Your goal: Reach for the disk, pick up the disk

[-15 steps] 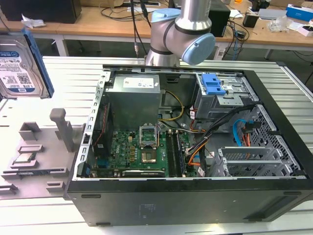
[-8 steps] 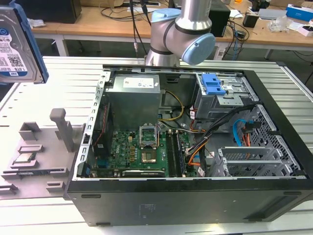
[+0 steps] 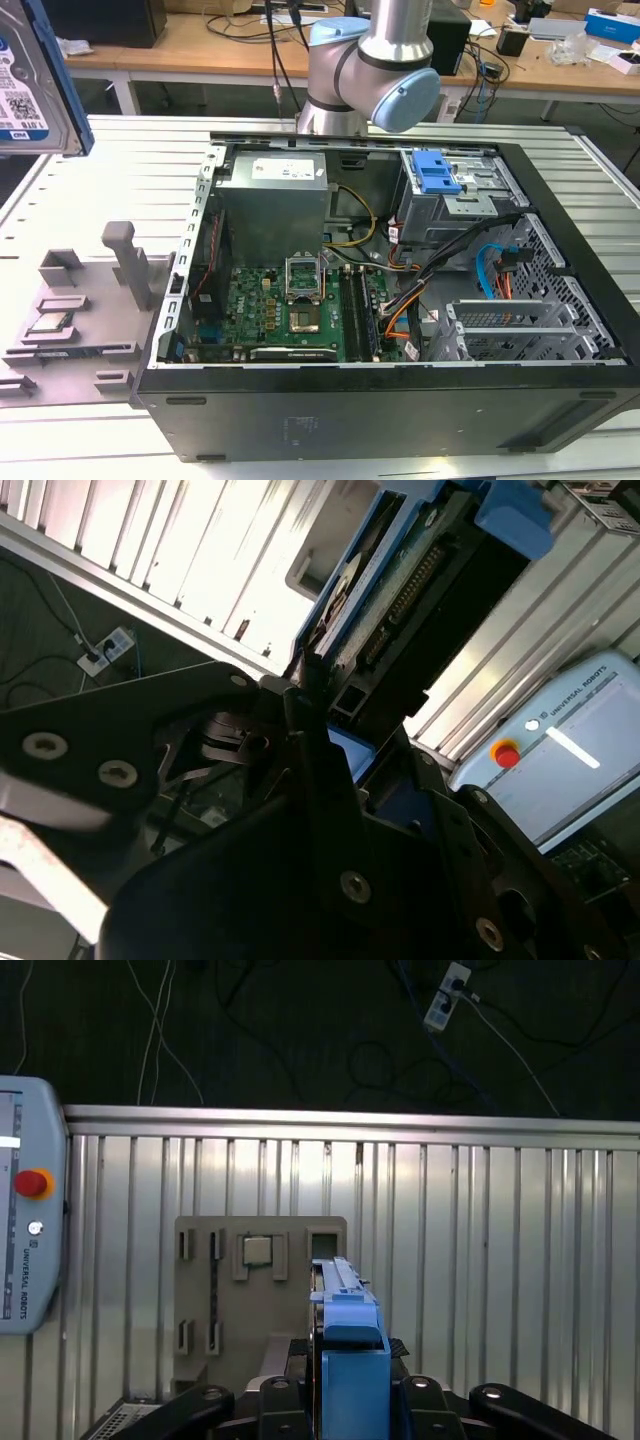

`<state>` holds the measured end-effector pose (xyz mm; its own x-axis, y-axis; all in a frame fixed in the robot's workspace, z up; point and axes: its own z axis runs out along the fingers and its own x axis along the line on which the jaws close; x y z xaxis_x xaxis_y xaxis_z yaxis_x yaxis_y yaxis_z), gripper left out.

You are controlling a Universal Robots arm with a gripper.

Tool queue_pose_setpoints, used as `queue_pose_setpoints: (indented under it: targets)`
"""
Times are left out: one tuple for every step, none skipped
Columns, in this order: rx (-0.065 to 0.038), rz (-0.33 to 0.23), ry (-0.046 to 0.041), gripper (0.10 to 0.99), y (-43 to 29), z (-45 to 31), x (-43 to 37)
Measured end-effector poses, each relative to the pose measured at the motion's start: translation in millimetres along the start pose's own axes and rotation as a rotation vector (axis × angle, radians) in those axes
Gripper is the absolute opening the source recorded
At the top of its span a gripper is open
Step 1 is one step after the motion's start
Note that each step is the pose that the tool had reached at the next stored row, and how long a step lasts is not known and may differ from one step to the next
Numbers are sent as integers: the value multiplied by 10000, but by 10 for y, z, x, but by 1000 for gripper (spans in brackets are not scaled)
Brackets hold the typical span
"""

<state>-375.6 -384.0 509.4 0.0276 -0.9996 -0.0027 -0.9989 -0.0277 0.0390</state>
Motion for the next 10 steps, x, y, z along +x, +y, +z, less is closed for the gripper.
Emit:
queue_pose_setpoints:
  targets:
    - [0, 0, 1, 365, 0, -17, 0]
    - [0, 0, 1, 365, 1, -43, 0]
    - [0, 0, 1, 365, 1, -60, 0]
    - [1, 0, 0, 365, 1, -75, 0]
    - [0, 0, 0, 365, 2, -93, 0]
    - [0, 0, 0, 365, 2, -110, 0]
    - [0, 0, 0, 365, 2, -131, 0]
    - [1, 0, 0, 365, 3, -156, 0]
    - [0, 0, 1, 365, 3, -176, 0]
    - [0, 0, 1, 365, 4, -190, 0]
